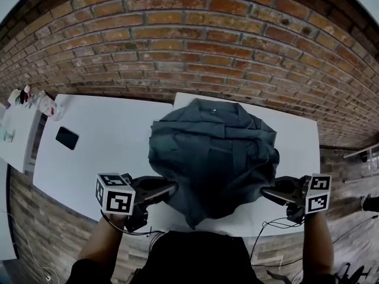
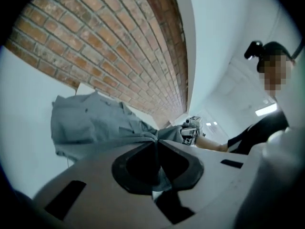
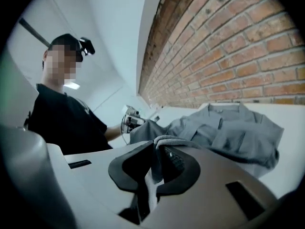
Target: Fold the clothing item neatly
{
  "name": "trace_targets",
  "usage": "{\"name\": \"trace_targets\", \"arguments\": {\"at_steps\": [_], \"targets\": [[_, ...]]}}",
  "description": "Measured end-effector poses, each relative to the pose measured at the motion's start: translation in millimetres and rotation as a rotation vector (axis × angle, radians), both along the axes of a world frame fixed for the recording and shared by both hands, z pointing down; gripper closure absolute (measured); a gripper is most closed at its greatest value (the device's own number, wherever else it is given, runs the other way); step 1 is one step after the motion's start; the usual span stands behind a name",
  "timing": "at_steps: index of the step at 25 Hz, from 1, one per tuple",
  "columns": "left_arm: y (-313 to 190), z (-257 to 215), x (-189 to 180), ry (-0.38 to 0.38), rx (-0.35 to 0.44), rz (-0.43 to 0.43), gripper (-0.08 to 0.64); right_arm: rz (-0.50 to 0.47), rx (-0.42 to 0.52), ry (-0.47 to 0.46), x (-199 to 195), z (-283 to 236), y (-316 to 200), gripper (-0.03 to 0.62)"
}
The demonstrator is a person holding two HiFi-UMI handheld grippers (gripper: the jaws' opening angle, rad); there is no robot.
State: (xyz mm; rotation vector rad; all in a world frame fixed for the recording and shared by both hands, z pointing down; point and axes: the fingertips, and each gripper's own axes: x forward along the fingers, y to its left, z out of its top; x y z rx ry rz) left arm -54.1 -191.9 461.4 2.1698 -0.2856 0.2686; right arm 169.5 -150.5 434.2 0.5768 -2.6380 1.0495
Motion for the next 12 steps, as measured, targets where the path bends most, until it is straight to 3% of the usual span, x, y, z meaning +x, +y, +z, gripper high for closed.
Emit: {"name": "trace_targets", "arguments": {"at_steps": [3,5,9,12], "targets": [[-78.1,-34.5,0.1,0.051,0.075,-0.147,0.529,0.139,0.084,-0.044,25.2,-32.7,-68.5,0.560],[-138.3,-47.2,-8.5,0.026,0.142,-0.280,0.529,0.266,0.115,-0.040,49.5,-41.6,-120.2,0.560],[-252.1,-37.4,-31.4,-0.135,0.217,-0.528,0.529,0.444,0.179,0.062,112.2,-42.0,-225.0,0.560],[-304.7,-8.5,-34.1,-0.258,0.217,-0.583,0.529,0.662,0.068,0.110,167.1,-17.2,-276.9,0.560]]}}
